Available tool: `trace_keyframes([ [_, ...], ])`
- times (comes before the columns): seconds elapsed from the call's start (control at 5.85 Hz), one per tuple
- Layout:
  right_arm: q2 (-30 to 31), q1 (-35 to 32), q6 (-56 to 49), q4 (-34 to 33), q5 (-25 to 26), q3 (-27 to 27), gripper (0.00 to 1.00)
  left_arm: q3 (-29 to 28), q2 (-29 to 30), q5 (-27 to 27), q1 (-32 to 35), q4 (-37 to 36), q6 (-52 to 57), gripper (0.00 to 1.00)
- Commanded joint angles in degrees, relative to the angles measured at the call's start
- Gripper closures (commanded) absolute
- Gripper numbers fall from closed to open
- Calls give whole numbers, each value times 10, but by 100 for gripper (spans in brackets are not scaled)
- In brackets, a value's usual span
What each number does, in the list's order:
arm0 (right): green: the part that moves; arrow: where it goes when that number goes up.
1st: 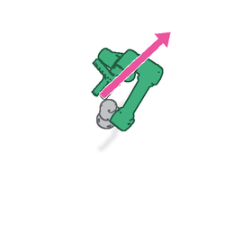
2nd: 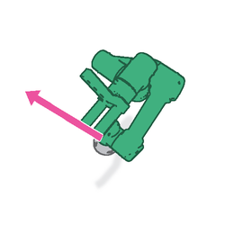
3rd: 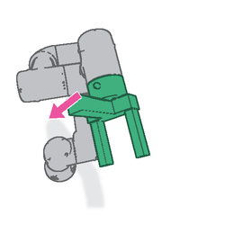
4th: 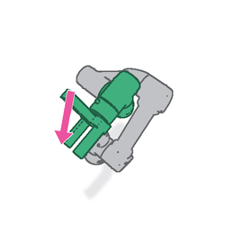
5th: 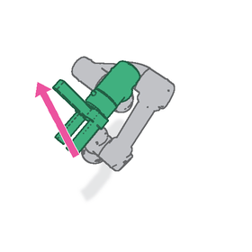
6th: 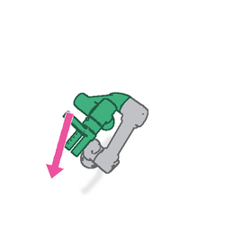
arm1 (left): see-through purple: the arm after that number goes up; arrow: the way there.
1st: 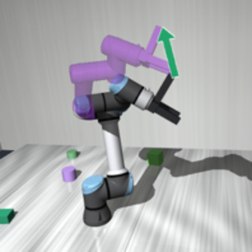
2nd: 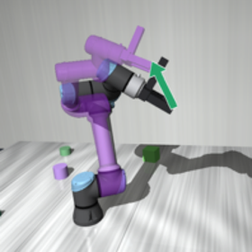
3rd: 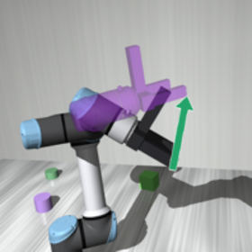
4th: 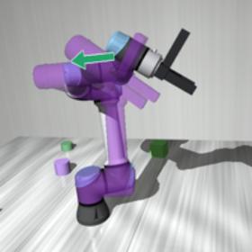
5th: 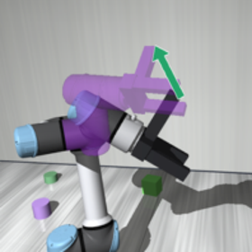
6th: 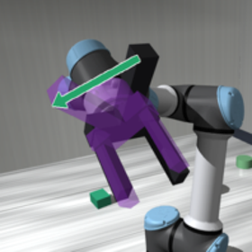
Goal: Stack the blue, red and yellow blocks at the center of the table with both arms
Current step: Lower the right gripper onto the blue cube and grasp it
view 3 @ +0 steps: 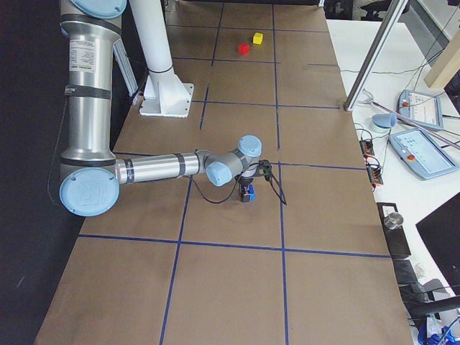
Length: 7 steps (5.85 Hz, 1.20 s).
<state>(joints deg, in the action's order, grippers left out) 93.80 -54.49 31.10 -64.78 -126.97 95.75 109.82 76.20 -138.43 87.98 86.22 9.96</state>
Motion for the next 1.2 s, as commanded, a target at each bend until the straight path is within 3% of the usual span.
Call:
trace_keyframes([
  [0.0,-11,2,2,0,10,-8,16,0,-1,0,0,0,1,0],
  [0.34,-26,2,-1,0,9,-14,76,0,-2,0,1,0,2,0],
  [0.51,-33,0,-1,0,8,-7,96,0,-3,0,1,0,2,0],
  [0.68,-48,0,32,-7,7,28,100,0,-4,0,1,0,2,0],
  [1.03,-150,62,234,-17,14,64,100,0,-4,-13,1,0,2,0],
])
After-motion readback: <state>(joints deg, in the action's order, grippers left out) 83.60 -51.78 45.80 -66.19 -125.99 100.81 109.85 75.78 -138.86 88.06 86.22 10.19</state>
